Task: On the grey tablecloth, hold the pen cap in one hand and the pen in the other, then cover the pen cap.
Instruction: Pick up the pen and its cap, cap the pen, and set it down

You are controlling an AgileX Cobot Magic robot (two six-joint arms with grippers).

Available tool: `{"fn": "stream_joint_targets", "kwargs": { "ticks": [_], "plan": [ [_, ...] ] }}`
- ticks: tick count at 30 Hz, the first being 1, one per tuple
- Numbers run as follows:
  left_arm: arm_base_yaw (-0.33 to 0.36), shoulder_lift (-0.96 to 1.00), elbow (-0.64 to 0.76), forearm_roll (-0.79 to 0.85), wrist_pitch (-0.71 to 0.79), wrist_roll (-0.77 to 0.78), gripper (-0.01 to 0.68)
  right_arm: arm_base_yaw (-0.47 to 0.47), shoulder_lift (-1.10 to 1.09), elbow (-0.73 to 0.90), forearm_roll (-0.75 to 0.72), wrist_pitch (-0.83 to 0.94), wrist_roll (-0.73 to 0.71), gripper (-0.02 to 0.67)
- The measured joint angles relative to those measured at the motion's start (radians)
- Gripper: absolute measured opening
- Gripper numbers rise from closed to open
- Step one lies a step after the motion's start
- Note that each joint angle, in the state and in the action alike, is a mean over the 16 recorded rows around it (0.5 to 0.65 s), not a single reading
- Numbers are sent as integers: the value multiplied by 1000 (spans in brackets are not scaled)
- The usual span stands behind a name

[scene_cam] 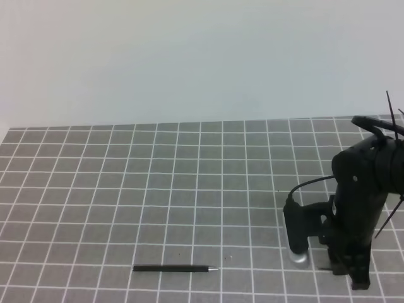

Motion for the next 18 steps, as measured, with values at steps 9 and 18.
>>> {"fn": "stream_joint_targets", "kwargs": {
  "ticks": [9,18],
  "plan": [
    [-1,3,-20,1,19,16,-3,0,-27,-57,-39,103,0,96],
    [-18,83,-185,-29,222,143,-3,0,-94,-218,-9,258,4,93]
  ]
}}
